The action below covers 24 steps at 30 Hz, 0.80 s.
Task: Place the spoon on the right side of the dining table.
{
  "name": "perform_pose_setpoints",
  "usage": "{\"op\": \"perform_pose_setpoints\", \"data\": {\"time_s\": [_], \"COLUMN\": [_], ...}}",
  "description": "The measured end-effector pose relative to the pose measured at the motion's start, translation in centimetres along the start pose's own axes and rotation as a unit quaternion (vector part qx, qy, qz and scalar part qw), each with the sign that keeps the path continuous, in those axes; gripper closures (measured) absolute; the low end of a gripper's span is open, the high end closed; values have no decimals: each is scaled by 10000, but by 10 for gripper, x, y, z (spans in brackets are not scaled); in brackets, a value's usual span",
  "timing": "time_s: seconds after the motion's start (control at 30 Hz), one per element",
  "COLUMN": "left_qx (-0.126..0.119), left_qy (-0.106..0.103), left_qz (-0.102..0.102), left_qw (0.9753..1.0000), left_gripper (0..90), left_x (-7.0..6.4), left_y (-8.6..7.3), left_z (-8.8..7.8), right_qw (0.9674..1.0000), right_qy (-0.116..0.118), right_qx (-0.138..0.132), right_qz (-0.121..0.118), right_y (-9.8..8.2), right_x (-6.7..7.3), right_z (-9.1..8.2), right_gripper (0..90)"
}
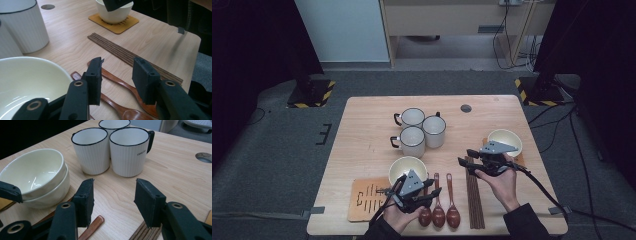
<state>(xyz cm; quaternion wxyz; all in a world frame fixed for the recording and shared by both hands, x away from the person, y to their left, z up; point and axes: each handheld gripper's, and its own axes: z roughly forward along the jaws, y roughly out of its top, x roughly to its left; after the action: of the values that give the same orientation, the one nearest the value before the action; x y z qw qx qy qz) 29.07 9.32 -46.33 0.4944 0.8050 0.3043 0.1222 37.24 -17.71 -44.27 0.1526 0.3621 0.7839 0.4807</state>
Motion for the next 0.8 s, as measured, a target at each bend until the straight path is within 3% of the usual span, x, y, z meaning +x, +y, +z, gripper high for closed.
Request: {"op": "perform_pose_setpoints", "data": {"time_s": [0.8], "left_qx": [474], "left_qy": [-367], "left_qz": [187], "left_qw": [9980], "left_gripper": [578], "left_x": [-21], "left_y": [-20], "left_z": [23], "right_qw": [9999], "right_qy": [-24], "right_qx": [130], "right_qz": [52], "right_y": [-19], "right_x": [2], "right_z": [-1], "right_gripper": [465]}}
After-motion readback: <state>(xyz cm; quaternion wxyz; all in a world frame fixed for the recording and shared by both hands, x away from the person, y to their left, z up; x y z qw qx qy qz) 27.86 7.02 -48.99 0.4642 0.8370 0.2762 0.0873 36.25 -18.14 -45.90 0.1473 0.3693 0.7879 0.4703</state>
